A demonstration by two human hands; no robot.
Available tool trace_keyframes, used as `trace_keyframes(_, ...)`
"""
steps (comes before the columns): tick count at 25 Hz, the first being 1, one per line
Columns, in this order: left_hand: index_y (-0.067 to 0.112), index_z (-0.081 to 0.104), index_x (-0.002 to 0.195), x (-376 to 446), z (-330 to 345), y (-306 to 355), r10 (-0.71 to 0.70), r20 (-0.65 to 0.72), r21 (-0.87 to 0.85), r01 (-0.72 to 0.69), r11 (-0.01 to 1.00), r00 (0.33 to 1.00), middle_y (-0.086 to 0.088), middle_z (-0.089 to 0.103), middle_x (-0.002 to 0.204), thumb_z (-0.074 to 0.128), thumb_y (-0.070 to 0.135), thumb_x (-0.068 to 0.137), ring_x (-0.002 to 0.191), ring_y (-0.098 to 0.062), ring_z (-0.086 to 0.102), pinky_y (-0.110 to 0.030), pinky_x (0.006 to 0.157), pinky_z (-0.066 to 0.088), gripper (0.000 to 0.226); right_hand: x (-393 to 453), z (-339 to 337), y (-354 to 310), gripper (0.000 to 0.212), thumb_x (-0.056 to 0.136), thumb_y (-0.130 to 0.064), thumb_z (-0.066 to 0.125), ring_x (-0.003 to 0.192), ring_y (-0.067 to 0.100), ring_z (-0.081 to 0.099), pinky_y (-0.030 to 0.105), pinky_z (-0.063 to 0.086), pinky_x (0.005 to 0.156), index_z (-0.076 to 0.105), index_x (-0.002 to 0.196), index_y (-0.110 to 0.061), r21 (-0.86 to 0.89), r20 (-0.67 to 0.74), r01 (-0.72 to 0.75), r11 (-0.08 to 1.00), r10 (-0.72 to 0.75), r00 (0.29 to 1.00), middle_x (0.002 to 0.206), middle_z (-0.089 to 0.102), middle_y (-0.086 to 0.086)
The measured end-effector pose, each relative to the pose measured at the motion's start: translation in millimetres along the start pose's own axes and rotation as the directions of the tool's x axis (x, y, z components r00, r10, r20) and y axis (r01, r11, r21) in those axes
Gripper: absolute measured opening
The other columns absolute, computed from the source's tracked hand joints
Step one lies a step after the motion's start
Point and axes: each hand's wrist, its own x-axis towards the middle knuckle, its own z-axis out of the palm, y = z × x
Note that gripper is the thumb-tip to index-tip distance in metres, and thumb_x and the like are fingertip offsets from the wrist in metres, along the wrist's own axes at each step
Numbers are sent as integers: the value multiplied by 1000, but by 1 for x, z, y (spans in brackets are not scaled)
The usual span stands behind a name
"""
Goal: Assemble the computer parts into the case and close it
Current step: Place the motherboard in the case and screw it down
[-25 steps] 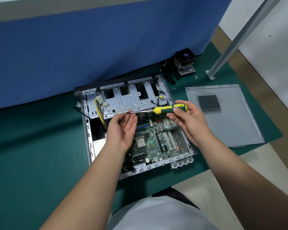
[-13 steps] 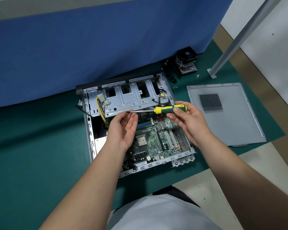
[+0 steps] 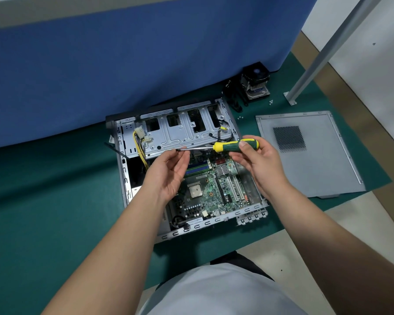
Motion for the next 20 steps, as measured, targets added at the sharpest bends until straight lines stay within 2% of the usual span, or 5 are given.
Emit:
trace_keyframes(7,-5,65,120,-1,-19,10,-8,46,269,-5,963,999,-23,74,114,66,6,96,105,-30,75,-31,78,63,26,-7,-1,2,24,95,-10,69,99,33,75,29,62,82,65,119,-9,86,-72,-63,994,69,995,118,69,21)
trace_keyframes(10,-2,69,115,-8,-25,9,71,70,563,-98,821,995,-19,77,107,64,10,100,95,-24,77,-26,74,61,20,-8,-2,0,24,96,-9,68,100,33,75,32,62,84,64,120,-9,73,-75,-61,995,66,995,119,68,21)
trace_keyframes(12,8,72,108,-15,-33,13,160,165,804,-227,550,973,-9,79,99,67,13,98,83,-16,75,-20,66,58,12,-7,-6,-3,24,96,-9,67,100,34,75,33,61,86,64,120,-9,56,-74,-46,997,50,996,119,68,21)
trace_keyframes(15,34,73,98,-34,-51,20,70,410,910,-404,-93,909,22,73,93,72,37,93,79,5,67,-7,64,49,6,-7,-16,-5,27,95,-9,69,100,34,75,32,62,86,64,121,-9,6,-73,-48,999,48,996,116,70,22)
trace_keyframes(20,38,71,104,-63,-80,14,-278,546,629,-606,-486,790,25,65,93,60,75,82,99,3,52,-20,88,41,44,-13,-27,3,30,92,-11,73,99,35,75,31,62,83,65,121,-10,-85,-35,-38,996,35,999,107,76,15)
